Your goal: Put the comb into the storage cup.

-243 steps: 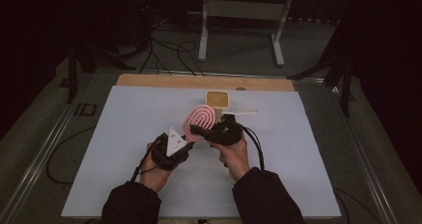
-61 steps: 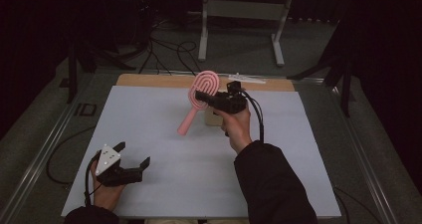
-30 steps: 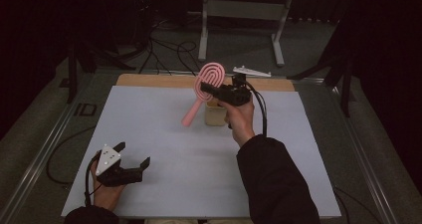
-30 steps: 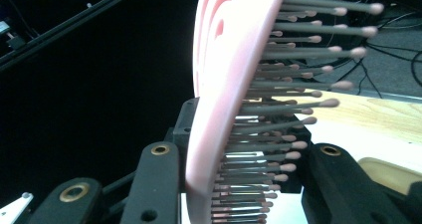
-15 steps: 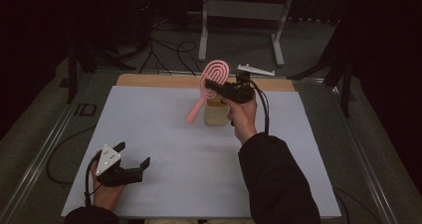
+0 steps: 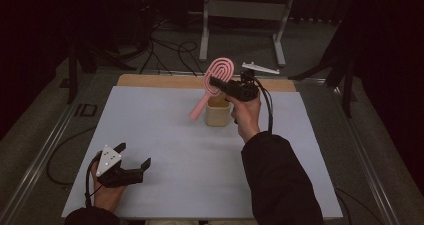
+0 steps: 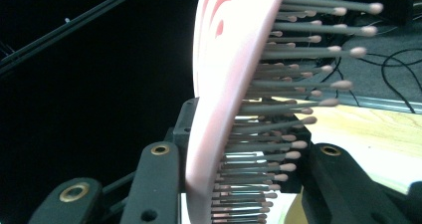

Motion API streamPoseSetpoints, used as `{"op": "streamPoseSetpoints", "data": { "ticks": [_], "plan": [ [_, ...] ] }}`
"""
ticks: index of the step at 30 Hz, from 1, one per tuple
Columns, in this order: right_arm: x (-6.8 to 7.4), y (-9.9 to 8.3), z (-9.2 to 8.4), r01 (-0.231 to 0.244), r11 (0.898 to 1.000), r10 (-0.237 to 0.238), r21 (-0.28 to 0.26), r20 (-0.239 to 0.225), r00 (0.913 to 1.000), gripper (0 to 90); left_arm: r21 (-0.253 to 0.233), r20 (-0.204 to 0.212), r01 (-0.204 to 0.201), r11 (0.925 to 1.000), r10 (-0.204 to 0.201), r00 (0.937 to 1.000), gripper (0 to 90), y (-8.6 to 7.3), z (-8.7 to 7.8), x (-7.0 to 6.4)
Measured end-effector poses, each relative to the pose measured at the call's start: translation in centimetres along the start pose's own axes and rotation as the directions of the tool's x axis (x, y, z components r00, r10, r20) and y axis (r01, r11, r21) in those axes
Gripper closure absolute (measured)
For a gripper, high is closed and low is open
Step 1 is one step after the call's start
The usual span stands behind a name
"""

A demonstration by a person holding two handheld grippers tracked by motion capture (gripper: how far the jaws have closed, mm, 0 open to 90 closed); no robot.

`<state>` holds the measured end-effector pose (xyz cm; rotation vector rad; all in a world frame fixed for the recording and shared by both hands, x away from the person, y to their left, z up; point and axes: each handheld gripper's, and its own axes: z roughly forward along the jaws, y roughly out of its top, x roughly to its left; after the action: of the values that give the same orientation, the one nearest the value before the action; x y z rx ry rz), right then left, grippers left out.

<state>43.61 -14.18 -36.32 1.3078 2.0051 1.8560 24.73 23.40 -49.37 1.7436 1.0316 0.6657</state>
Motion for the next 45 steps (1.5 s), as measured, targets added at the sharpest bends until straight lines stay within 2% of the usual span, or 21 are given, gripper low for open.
{"op": "streamPoseSetpoints", "data": {
  "ticks": [45],
  "plan": [
    [-2.1,2.9,-1.0,-0.003,0.998,0.01,-0.063,0.109,0.994,63.5,0.003,0.002,-0.003,1.0,0.003,1.0,0.2,0.0,0.0,0.0]
  ]
}}
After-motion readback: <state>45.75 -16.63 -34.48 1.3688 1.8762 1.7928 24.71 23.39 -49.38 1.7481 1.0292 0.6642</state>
